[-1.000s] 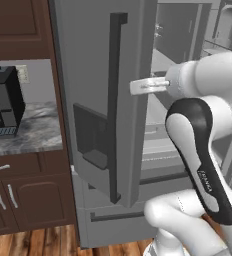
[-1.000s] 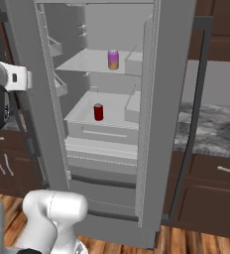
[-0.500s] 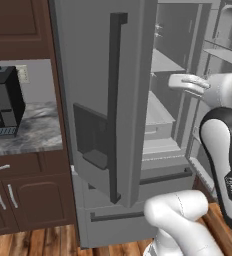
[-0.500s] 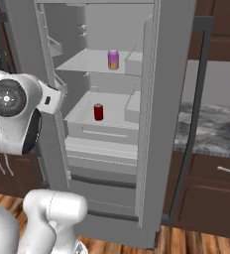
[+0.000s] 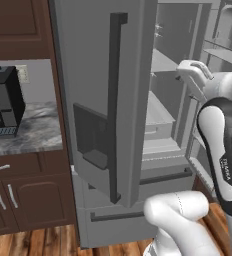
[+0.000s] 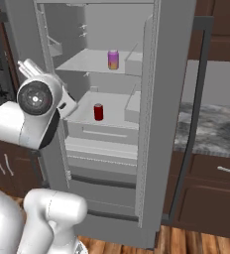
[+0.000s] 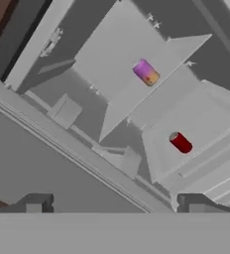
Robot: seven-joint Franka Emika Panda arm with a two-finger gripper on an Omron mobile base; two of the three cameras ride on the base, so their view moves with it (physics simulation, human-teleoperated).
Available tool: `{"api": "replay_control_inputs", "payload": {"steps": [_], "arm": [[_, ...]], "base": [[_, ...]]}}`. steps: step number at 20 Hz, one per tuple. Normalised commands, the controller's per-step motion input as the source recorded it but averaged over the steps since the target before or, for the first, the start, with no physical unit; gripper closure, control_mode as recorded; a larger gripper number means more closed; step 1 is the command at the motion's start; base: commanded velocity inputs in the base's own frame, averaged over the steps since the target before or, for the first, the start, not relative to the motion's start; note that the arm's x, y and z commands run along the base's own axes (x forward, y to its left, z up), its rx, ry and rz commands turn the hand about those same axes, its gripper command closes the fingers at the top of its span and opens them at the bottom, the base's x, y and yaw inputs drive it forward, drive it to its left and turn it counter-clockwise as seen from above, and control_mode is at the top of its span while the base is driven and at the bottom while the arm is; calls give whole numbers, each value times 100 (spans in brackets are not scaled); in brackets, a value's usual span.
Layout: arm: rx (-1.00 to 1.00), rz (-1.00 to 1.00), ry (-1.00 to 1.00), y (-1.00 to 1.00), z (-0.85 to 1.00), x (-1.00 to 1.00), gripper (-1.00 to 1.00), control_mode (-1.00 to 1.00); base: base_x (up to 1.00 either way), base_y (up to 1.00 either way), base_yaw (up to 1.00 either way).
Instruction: Open the fridge, grab two sodas, and place both sodas inside the bowl with ice on the dining counter.
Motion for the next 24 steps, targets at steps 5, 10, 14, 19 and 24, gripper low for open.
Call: {"api": "replay_control_inputs", "payload": {"steps": [5,10,14,19,24], "arm": [[26,0,16,-7,0,61,-100,-100],[26,0,8,0,-7,58,-100,-100],[23,0,4,1,-12,56,-100,-100],[13,0,1,12,-22,44,-100,-100],[8,0,1,37,-15,32,-100,-100]], "base": [[0,0,0],[0,0,0],[0,0,0],[0,0,0],[0,0,0]]}}
